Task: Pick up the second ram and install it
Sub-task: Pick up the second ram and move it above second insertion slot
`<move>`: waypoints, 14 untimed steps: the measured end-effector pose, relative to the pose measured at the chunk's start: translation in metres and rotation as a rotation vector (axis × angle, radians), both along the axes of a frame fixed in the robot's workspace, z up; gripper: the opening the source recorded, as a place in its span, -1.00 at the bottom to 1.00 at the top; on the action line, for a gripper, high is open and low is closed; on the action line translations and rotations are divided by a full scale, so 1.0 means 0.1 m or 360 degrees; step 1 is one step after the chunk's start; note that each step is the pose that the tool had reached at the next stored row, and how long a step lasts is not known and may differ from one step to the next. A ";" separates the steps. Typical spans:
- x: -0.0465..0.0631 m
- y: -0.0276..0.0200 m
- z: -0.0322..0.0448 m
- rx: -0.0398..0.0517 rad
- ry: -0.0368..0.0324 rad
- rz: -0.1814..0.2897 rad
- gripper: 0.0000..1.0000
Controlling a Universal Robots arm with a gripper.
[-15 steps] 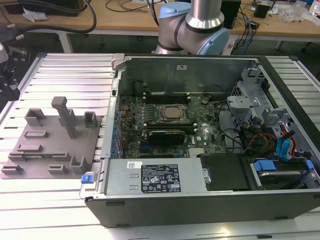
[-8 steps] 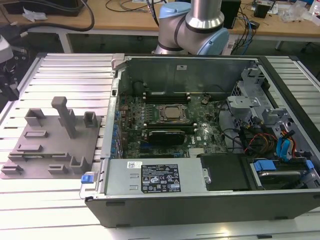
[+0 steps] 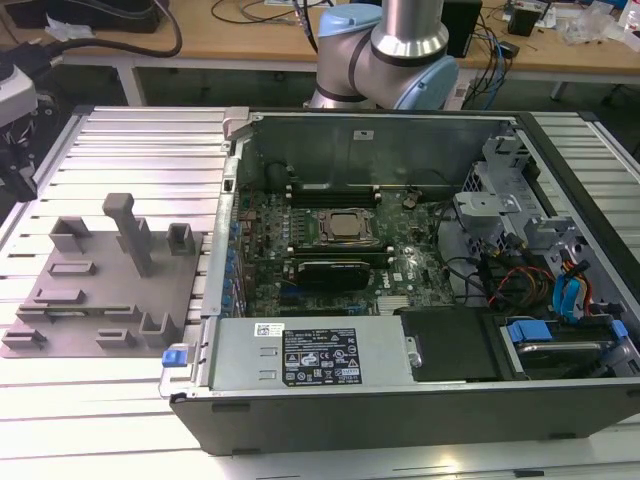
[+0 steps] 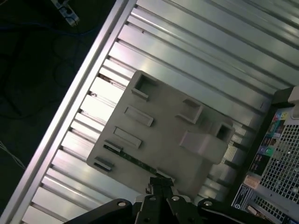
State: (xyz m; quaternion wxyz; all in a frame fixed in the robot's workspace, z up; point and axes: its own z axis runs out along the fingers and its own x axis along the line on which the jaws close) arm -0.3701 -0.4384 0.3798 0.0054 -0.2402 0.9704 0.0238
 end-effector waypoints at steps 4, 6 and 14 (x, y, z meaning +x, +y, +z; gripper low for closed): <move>0.00 0.000 0.000 0.0000 0.0000 0.0087 -0.84; 0.00 0.000 0.000 0.0000 0.0000 0.0152 -0.84; 0.00 0.000 0.000 0.0000 0.0000 0.0367 -0.84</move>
